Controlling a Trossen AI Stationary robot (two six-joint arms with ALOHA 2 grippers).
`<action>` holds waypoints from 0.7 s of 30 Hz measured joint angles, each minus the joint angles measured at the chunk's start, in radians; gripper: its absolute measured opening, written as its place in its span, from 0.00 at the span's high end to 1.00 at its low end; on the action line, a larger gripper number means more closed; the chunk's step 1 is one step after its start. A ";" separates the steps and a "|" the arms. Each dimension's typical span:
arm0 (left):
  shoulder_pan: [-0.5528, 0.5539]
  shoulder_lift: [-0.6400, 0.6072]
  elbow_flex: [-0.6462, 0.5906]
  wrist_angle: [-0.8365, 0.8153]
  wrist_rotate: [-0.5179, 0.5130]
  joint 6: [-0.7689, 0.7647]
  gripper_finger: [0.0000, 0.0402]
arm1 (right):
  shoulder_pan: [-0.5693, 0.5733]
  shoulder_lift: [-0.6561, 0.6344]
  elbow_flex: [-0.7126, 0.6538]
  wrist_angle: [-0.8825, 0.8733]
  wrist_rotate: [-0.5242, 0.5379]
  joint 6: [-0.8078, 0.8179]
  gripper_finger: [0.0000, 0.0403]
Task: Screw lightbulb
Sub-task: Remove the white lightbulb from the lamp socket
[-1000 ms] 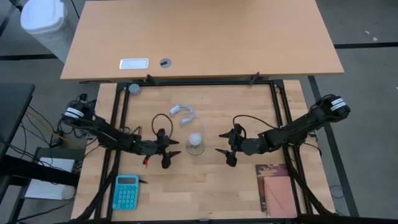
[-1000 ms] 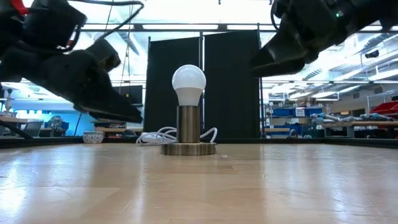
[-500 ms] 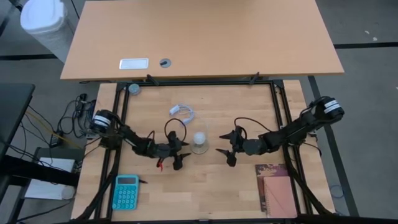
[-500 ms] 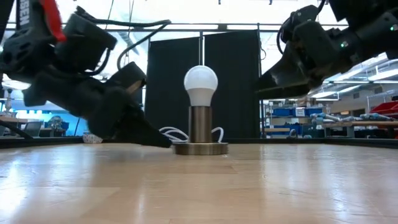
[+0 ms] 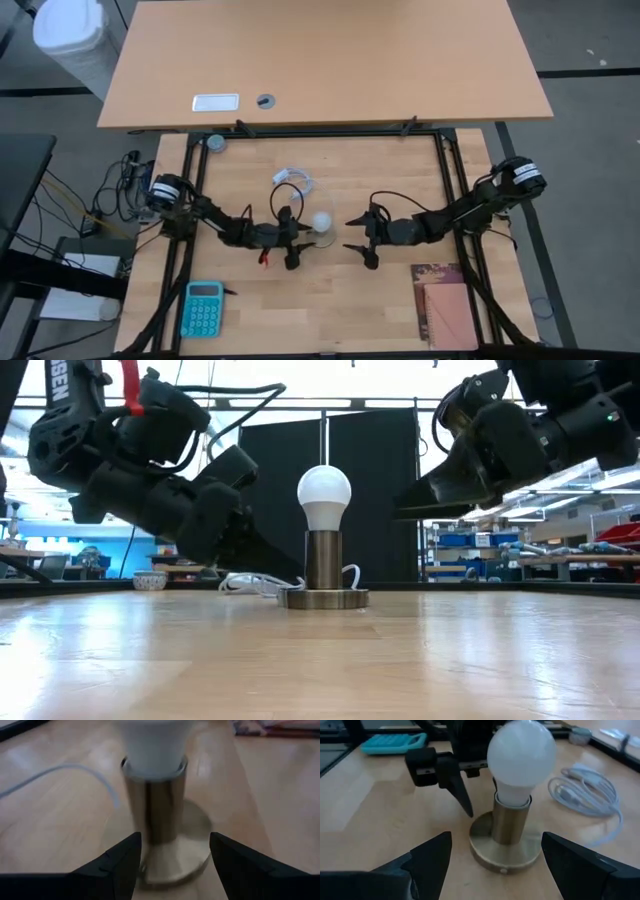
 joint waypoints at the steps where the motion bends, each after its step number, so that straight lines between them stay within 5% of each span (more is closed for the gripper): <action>1: 0.004 0.000 0.009 0.000 0.012 0.008 0.40 | -0.011 0.000 -0.001 0.007 -0.017 -0.024 0.23; 12: 0.060 0.000 0.039 -0.008 0.067 0.053 0.40 | -0.205 0.000 -0.001 0.042 -0.329 -0.119 0.23; 21: 0.085 0.013 0.088 -0.007 0.104 0.085 0.40 | -0.265 0.000 0.000 0.068 -0.415 -0.130 0.23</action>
